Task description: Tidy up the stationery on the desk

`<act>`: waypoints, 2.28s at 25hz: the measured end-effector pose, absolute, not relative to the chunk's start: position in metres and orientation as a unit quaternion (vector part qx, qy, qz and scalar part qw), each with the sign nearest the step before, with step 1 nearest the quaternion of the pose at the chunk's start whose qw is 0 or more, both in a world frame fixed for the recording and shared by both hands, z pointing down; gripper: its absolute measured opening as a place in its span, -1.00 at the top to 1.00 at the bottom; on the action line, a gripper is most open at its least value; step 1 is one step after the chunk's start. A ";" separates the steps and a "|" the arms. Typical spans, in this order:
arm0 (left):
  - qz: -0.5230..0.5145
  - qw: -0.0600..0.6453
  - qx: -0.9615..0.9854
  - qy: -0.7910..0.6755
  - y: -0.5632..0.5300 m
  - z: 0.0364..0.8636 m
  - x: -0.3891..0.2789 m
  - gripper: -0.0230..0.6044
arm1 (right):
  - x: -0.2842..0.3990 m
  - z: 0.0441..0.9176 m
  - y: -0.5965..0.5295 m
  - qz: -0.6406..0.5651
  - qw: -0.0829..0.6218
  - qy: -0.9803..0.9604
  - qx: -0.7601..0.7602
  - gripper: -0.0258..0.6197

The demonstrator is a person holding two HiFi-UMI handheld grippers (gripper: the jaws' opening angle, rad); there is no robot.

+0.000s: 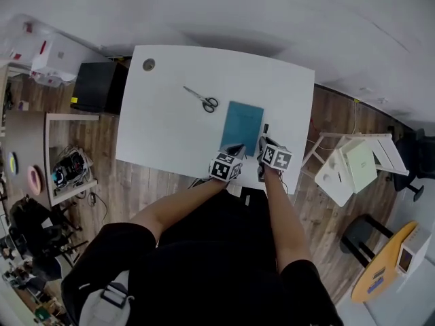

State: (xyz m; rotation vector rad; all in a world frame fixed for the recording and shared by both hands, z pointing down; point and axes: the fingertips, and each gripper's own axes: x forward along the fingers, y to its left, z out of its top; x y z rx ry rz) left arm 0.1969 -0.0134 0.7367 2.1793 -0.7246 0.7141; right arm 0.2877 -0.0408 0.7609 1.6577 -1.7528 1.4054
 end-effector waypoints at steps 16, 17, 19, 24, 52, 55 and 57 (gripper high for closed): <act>0.276 0.375 0.816 -0.342 -0.028 0.745 0.178 0.88 | 0.280 0.788 -0.058 0.540 0.152 -0.612 0.557 0.67; 0.275 0.375 0.816 -0.343 -0.029 0.745 0.177 0.88 | 0.279 0.787 -0.057 0.542 0.150 -0.613 0.555 0.67; 0.273 0.374 0.816 -0.345 -0.030 0.744 0.177 0.88 | 0.278 0.787 -0.054 0.545 0.149 -0.617 0.548 0.67; 0.270 0.380 0.811 -0.353 -0.033 0.748 0.170 0.88 | 0.271 0.788 -0.051 0.557 0.136 -0.623 0.533 0.67; 0.260 0.355 0.853 -0.280 -0.022 0.737 0.150 0.88 | 0.273 0.747 0.008 0.486 0.149 -0.609 0.609 0.67; 0.258 0.348 0.852 -0.292 -0.010 0.730 0.139 0.88 | 0.258 0.735 0.030 0.473 0.154 -0.627 0.600 0.67; 0.254 0.346 0.852 -0.301 0.002 0.726 0.135 0.88 | 0.253 0.729 0.043 0.461 0.160 -0.638 0.596 0.67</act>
